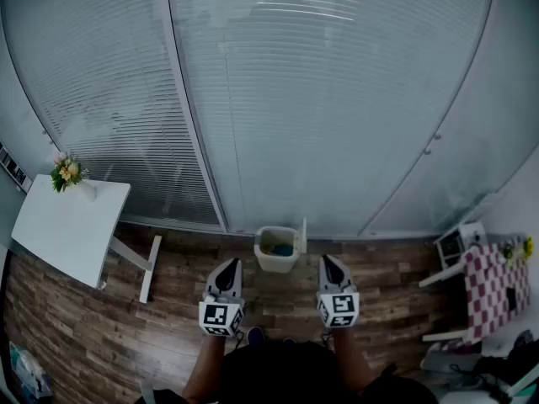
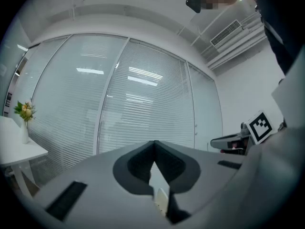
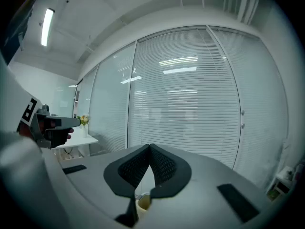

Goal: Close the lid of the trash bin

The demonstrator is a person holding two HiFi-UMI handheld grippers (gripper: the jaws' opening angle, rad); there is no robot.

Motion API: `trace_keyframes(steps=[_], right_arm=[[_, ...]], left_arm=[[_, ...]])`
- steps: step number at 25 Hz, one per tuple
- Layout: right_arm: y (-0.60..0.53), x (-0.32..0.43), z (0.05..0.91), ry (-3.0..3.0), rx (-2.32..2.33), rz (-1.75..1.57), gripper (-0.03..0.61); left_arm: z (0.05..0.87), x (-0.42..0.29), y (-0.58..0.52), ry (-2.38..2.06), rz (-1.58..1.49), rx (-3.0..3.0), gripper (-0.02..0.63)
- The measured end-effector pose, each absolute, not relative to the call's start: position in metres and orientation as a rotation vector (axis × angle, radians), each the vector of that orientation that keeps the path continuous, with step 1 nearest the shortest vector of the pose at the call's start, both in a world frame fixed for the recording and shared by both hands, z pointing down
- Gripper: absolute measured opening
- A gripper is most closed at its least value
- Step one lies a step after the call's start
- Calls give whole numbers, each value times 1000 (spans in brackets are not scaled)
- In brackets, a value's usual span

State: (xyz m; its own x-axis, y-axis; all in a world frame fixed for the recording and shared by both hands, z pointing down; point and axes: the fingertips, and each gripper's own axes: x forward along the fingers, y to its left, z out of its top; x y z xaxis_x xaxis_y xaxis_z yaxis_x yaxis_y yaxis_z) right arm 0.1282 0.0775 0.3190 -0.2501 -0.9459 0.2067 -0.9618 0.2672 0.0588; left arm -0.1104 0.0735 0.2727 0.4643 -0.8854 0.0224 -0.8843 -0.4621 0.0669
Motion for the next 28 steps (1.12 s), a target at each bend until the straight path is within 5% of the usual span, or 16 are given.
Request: trace_keyframes(steps=[24, 28], right_arm=[[67, 144, 306, -2394, 1814, 104, 8], [68, 143, 315, -2406, 1745, 129, 220]], left_arm=[[273, -80, 62, -1604, 14, 2645, 8], [279, -73, 64, -1599, 44, 2639, 8]])
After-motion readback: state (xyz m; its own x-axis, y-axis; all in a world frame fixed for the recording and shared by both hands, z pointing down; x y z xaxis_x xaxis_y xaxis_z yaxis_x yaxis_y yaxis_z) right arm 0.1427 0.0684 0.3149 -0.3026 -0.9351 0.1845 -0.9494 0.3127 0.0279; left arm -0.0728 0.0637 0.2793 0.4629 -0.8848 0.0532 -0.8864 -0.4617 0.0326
